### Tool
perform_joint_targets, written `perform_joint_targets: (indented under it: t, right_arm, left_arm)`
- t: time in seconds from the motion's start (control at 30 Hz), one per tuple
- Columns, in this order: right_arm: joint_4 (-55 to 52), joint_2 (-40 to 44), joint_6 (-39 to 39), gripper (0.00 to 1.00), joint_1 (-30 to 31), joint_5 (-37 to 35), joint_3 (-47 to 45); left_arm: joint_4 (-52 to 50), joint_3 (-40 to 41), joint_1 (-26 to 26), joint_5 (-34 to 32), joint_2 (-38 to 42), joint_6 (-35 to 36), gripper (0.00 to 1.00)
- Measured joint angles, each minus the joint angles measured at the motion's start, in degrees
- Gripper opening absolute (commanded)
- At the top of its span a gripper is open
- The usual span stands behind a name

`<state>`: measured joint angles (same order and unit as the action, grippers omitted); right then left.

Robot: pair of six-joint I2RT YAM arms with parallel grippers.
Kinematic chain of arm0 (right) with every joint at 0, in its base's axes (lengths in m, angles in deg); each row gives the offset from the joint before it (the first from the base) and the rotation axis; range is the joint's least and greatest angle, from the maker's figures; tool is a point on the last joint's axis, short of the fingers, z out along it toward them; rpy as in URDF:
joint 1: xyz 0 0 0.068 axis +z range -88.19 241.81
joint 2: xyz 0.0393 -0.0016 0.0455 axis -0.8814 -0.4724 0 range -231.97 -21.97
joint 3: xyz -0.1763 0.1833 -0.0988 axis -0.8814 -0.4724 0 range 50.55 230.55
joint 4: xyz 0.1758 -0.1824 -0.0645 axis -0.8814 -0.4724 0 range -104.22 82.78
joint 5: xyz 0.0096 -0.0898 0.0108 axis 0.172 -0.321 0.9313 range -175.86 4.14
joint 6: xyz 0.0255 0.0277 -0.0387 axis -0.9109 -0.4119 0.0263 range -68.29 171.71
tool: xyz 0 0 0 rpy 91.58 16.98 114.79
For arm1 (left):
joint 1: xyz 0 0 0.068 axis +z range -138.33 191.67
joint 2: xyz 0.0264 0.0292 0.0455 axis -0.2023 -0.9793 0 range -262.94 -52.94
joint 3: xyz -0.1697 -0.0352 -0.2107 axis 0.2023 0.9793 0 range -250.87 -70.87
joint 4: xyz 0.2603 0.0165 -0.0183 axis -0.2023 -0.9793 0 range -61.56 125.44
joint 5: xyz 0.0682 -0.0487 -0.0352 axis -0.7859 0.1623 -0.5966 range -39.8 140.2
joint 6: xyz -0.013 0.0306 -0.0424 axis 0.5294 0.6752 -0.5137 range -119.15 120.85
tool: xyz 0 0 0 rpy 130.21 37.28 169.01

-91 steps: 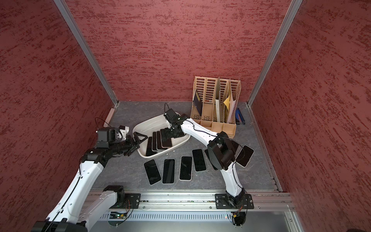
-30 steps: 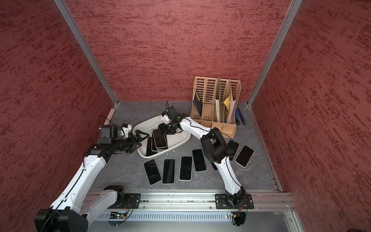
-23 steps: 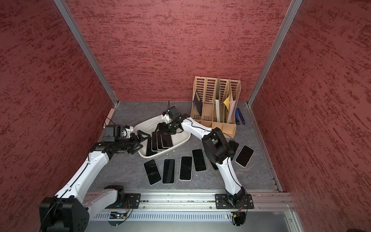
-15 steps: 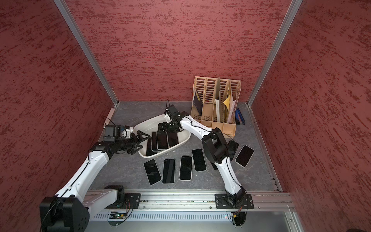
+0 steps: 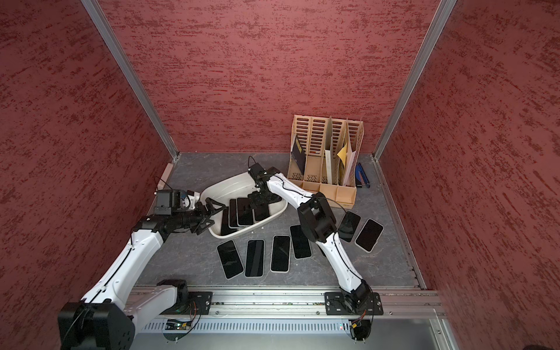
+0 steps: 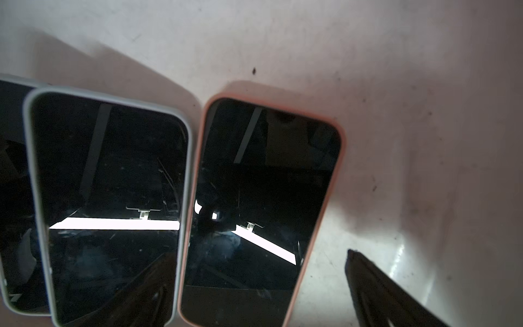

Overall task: Take the phone out of the storage box
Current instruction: Pick up the phone from the storage box.

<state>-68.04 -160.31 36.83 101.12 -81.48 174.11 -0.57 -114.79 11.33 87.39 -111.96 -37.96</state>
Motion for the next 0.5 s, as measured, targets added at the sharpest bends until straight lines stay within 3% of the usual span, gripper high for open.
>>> perform_joint_targets:
  t: [0.5]
  right_arm:
    - [-0.13, -1.29, 0.09, 0.98, 0.26, 0.37, -0.13]
  left_arm:
    - [-2.56, 0.00, 0.50, -0.17, 1.09, 1.14, 1.00]
